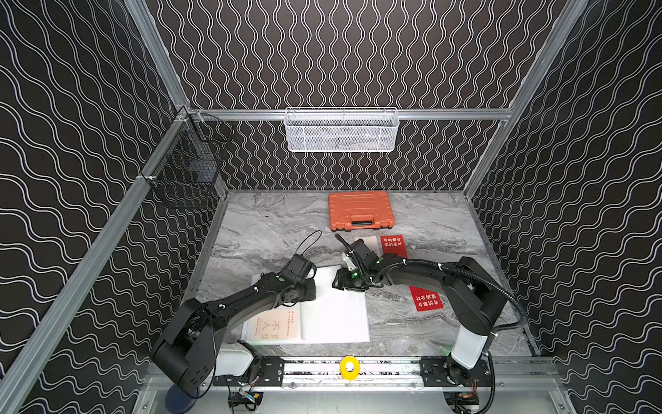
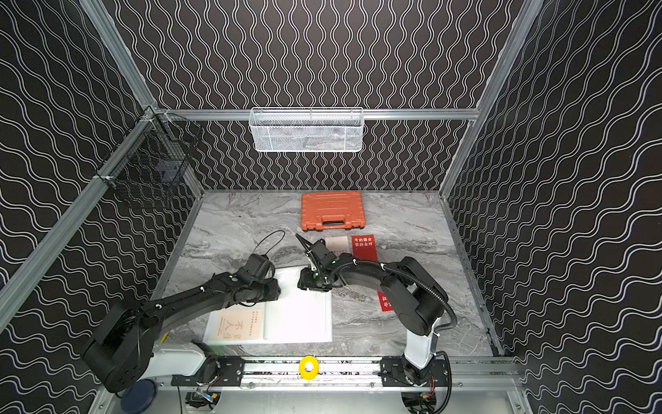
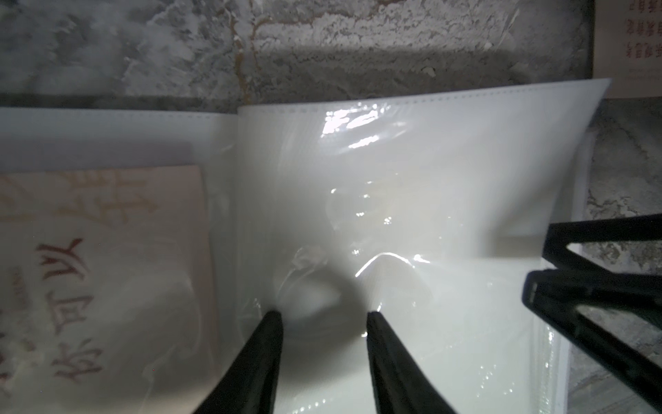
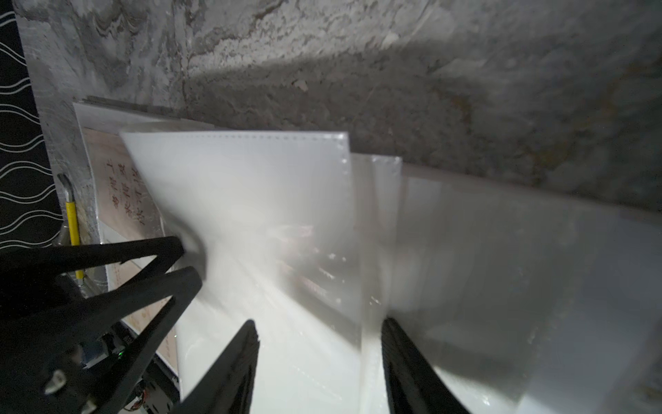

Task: Place the photos into the photo albums
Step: Turn the page of the photo album at the center of the board.

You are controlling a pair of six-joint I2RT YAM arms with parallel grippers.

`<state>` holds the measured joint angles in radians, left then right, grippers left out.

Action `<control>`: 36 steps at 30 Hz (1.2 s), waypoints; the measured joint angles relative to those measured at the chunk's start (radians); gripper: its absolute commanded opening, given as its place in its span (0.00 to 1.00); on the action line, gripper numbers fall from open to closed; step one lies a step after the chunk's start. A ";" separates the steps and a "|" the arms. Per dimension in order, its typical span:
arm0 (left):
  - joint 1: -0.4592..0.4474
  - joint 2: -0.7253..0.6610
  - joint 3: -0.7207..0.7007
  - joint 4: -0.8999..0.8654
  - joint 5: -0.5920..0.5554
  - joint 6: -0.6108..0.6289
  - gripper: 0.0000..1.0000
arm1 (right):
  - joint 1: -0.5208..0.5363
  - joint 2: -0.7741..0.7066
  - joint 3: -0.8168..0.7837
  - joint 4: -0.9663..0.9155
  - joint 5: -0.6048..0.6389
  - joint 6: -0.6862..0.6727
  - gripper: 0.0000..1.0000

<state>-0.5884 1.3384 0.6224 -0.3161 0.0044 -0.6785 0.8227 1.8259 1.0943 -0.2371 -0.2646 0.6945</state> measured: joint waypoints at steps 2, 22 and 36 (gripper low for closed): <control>0.003 -0.001 -0.003 -0.001 -0.001 0.000 0.44 | 0.000 -0.002 -0.002 0.003 0.001 -0.005 0.57; 0.012 0.003 -0.008 -0.001 0.002 0.000 0.44 | 0.020 -0.089 0.006 -0.029 0.078 -0.021 0.56; 0.013 -0.002 -0.013 -0.001 0.005 0.000 0.44 | 0.026 -0.028 0.013 -0.005 0.024 -0.021 0.56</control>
<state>-0.5758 1.3369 0.6090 -0.3168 0.0090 -0.6785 0.8490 1.7981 1.1076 -0.2417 -0.2401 0.6731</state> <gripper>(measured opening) 0.439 0.563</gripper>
